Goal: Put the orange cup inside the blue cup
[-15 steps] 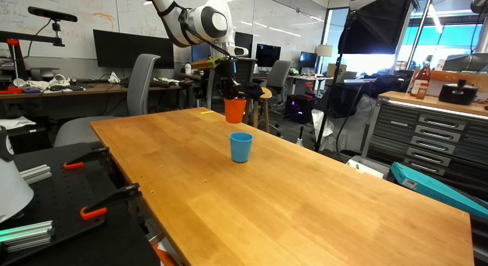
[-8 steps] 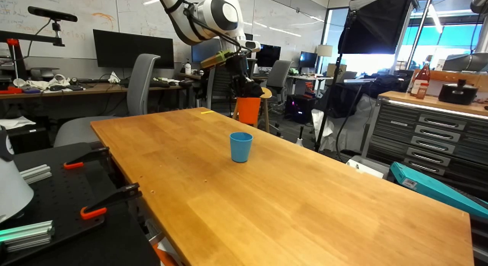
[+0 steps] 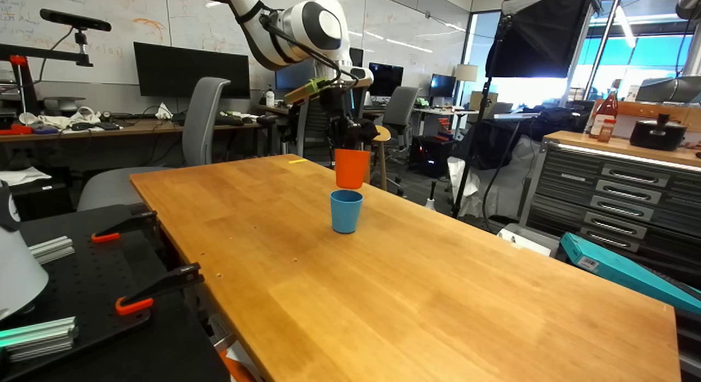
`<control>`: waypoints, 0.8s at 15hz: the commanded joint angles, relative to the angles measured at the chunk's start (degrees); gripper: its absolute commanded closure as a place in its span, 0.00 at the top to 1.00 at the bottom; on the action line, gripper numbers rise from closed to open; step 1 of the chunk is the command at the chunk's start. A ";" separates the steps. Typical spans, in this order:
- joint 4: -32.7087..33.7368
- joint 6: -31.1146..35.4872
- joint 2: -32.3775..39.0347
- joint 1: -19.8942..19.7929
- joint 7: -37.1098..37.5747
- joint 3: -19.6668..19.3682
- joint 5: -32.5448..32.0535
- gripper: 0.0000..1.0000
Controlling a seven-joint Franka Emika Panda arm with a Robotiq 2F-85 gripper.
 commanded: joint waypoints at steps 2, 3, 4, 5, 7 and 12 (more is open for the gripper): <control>-1.28 -0.11 -0.50 -0.60 1.47 0.95 -0.83 0.01; -1.36 0.07 -0.35 -0.65 1.39 1.00 -0.75 0.02; -1.32 0.08 -0.15 -0.72 1.26 1.06 -0.58 0.02; -1.28 -0.14 -0.01 -0.64 1.51 1.00 -0.71 0.31; -1.38 0.02 0.01 -0.67 1.31 1.03 -0.67 0.38; -1.00 0.12 -0.32 -0.61 1.10 1.37 -0.22 0.75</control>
